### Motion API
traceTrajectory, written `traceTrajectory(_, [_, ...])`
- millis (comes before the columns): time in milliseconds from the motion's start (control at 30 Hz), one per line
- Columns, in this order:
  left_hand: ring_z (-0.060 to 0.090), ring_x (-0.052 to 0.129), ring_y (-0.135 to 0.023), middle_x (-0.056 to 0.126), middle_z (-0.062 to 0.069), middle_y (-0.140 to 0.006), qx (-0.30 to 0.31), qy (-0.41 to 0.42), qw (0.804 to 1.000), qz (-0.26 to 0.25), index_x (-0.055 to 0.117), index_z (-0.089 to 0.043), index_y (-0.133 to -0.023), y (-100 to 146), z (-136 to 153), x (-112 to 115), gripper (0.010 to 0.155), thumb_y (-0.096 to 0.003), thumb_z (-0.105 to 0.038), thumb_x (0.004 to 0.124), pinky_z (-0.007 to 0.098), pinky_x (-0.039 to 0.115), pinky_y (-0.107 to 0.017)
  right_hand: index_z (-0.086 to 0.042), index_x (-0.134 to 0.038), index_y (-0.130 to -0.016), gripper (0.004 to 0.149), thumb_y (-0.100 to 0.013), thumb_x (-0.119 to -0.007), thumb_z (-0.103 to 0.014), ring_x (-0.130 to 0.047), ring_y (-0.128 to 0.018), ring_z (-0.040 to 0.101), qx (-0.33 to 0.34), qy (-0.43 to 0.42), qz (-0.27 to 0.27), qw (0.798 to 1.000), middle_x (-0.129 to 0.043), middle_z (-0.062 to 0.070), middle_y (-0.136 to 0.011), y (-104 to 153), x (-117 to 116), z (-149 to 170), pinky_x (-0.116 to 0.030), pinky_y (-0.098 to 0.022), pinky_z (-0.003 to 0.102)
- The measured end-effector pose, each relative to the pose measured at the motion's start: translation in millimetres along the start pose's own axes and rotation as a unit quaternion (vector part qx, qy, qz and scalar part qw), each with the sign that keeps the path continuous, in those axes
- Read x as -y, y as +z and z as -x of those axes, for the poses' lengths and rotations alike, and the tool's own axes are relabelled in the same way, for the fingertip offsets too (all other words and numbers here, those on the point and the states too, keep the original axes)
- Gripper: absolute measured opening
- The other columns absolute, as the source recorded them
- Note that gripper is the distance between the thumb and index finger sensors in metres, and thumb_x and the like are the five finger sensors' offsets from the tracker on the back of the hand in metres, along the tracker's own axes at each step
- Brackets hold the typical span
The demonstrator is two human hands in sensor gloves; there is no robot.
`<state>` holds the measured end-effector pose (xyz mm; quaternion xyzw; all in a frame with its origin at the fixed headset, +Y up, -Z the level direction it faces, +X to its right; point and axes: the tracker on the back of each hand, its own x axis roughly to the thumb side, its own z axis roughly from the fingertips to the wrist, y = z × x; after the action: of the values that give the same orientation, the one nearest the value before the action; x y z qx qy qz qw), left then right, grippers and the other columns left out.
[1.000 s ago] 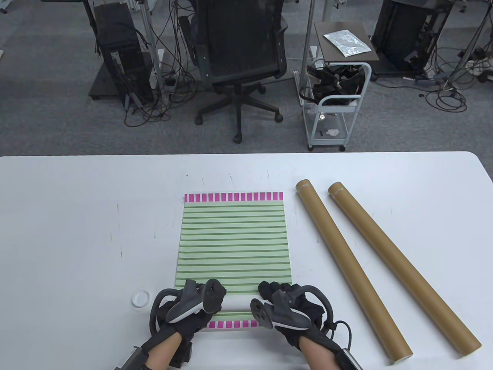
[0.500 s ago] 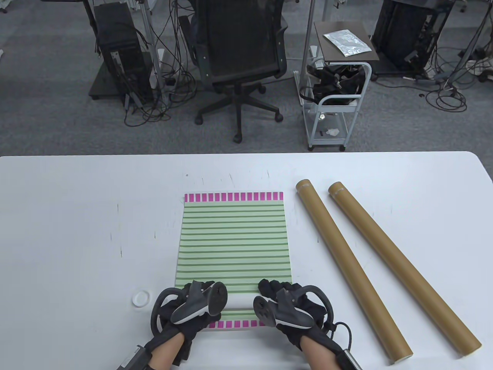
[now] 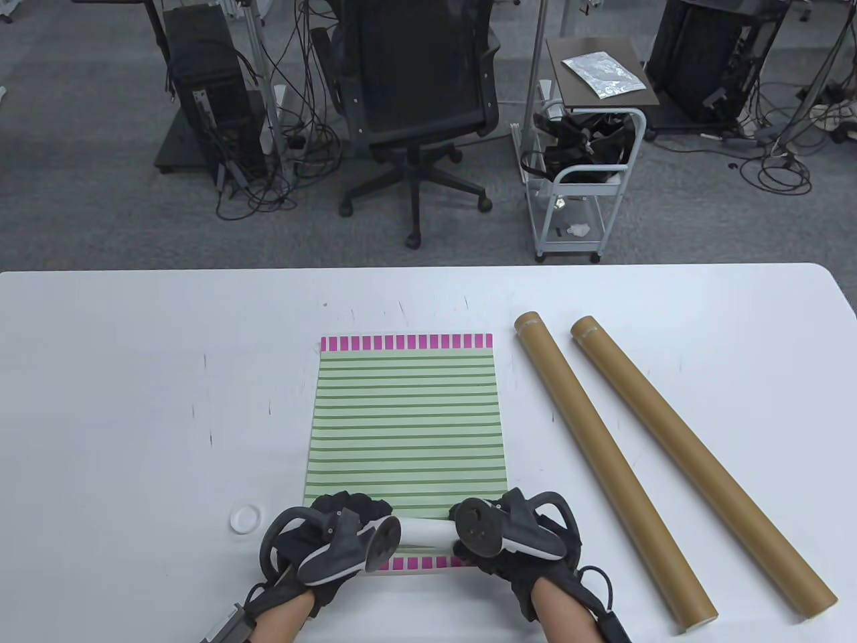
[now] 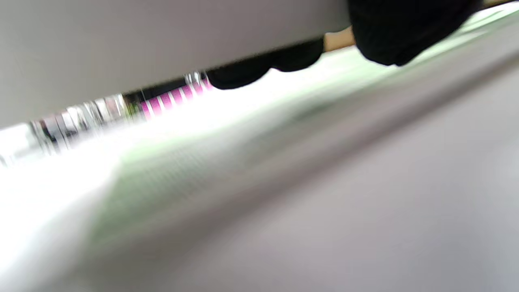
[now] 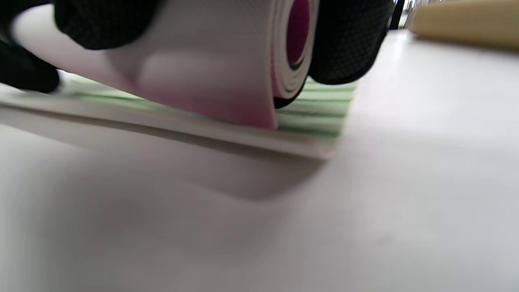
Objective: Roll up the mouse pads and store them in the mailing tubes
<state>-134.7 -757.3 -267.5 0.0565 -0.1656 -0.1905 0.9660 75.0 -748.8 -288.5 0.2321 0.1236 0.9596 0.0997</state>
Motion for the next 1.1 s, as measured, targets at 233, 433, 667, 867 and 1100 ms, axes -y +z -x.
traceTrajectory(233, [0.004, 0.097, -0.049, 0.092, -0.017, -0.061, -0.012, 0.016, 0.998, -0.060, 0.073, -0.040, -0.074, 9.5, 6.1, -14.6, 0.045, -0.0347, -0.060, 0.082, 0.030, 0.087, -0.053, -0.019, -0.070, -0.098, 0.070, -0.038, -0.073, -0.055, -0.089, -0.065, 0.027, 0.012, 0.051, 0.115, 0.992, -0.086, 0.005, -0.082, 16.8, 5.8, -14.0, -0.074, -0.057, 0.048])
traceTrajectory(433, [0.004, 0.099, -0.041, 0.096, -0.016, -0.054, 0.007, 0.116, 0.993, 0.006, 0.078, -0.039, -0.071, 6.5, 14.9, -14.3, 0.046, -0.0308, -0.060, 0.083, 0.030, 0.089, -0.046, -0.026, -0.057, -0.102, 0.075, -0.036, -0.074, -0.058, -0.086, -0.072, 0.020, 0.035, 0.329, 0.200, 0.922, -0.078, -0.003, -0.090, 21.5, -3.9, -51.3, -0.075, -0.060, 0.043])
traceTrajectory(667, [0.004, 0.099, -0.042, 0.096, -0.017, -0.055, 0.029, 0.147, 0.988, 0.035, 0.078, -0.039, -0.071, 8.9, 23.0, -3.5, 0.047, -0.0297, -0.060, 0.084, 0.029, 0.089, -0.047, -0.030, -0.065, -0.093, 0.058, -0.041, -0.075, -0.053, -0.096, -0.059, 0.017, 0.045, 0.298, 0.157, 0.940, -0.089, -0.004, -0.078, 15.3, -7.6, -59.3, -0.082, -0.050, 0.037])
traceTrajectory(867, [0.004, 0.097, -0.057, 0.092, -0.018, -0.066, 0.005, 0.041, 0.998, -0.053, 0.072, -0.041, -0.078, 17.4, 13.1, -15.5, 0.049, -0.0332, -0.058, 0.083, 0.030, 0.086, -0.057, -0.029, -0.072, -0.086, 0.053, -0.039, -0.079, -0.053, -0.097, -0.040, 0.010, 0.035, 0.188, 0.125, 0.974, -0.093, -0.010, -0.061, 13.9, -2.0, -47.0, -0.085, -0.041, 0.032])
traceTrajectory(1100, [0.002, 0.096, -0.056, 0.091, -0.019, -0.064, 0.000, -0.025, 0.991, -0.131, 0.071, -0.042, -0.077, 23.4, 9.0, -21.3, 0.046, -0.0357, -0.060, 0.081, 0.028, 0.085, -0.058, -0.027, -0.075, -0.084, 0.053, -0.038, -0.081, -0.053, -0.096, -0.034, 0.010, 0.036, 0.119, 0.108, 0.986, -0.094, -0.010, -0.056, 16.8, 1.7, -43.0, -0.084, -0.037, 0.033])
